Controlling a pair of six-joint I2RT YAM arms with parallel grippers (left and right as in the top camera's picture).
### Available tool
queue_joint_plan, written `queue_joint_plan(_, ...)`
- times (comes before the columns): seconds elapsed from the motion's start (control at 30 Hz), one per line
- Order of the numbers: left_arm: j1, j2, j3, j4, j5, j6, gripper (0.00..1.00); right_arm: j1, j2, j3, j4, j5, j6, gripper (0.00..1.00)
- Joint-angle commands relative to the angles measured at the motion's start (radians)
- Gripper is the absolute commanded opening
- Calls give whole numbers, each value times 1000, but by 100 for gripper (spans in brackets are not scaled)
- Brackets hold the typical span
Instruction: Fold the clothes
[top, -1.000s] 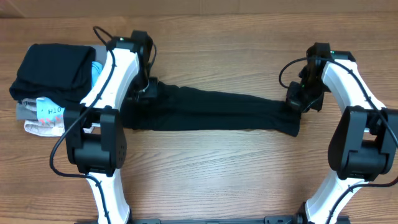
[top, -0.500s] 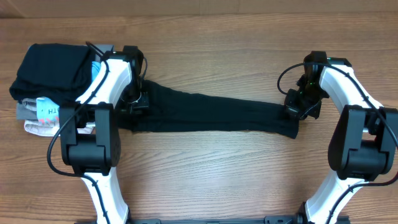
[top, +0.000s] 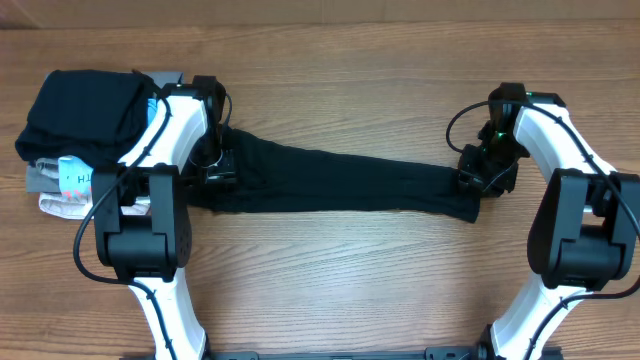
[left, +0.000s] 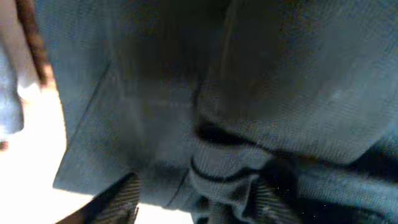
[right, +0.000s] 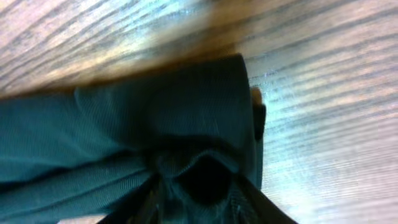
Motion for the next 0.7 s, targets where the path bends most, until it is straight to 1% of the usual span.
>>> queue_joint_plan(0.0,6,-3,113,-45,-5,8,66,-5,-37,142,-42,5,4,41)
queue_joint_plan(0.13,5,-3,355,-186,54,3,68,-3,-37,365,-190,4,4,45)
queue_joint_plan(0.2,1,-3,460,-241,99,-13,70,-3,-37,440,-257,-13,3,47)
queue_joint_plan(0.3,-17,-3,566,-285,198,-15,70,-3,-39,475,-317,-86,3,47)
queue_joint_plan(0.33,-26,-3,582,-290,232,-14,64,-2,-39,474,-327,-105,0,42)
queue_joint_plan(0.37,-37,-3,584,-289,259,-14,54,0,-39,463,-329,-122,0,34)
queue_joint_plan(0.4,-49,-3,583,-291,269,-14,44,3,-39,447,-325,-137,0,15)
queue_joint_plan(0.43,-63,-2,577,-294,270,-14,34,8,-39,431,-323,-154,0,4)
queue_joint_plan(0.47,-77,-2,565,-297,265,-14,27,15,-39,415,-320,-168,0,4)
queue_joint_plan(0.5,-90,-2,553,-303,261,-14,22,26,-38,393,-313,-180,0,4)
queue_joint_plan(0.57,-114,-2,527,-307,261,-14,20,60,-38,338,-278,-196,0,4)
queue_joint_plan(0.67,-150,-2,467,-266,261,-21,18,121,-38,243,-177,-215,0,4)
